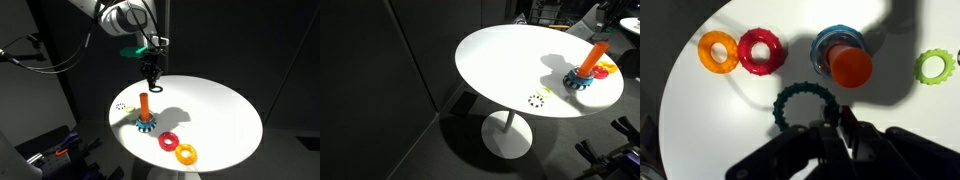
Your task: Place the dark green ring on the stack
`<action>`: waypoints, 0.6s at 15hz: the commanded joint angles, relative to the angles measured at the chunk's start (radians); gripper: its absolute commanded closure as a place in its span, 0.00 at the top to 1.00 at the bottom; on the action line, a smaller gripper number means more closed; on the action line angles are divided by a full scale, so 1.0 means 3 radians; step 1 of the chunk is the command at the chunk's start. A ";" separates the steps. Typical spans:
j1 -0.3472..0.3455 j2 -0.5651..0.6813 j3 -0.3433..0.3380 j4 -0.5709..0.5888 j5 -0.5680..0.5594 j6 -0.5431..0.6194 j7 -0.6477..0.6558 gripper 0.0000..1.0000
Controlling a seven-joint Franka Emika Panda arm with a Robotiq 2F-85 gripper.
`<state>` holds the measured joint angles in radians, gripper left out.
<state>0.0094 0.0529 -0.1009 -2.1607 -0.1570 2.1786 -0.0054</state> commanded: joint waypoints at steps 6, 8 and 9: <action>-0.0052 -0.0390 0.0131 -0.0475 0.0037 0.0104 -0.0359 0.05; -0.0047 -0.0429 0.0151 -0.0552 0.0042 0.0164 -0.0398 0.05; -0.0045 -0.0443 0.0160 -0.0588 0.0035 0.0191 -0.0403 0.05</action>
<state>0.0081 -0.0361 -0.0670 -2.2877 -0.1563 2.2036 -0.0888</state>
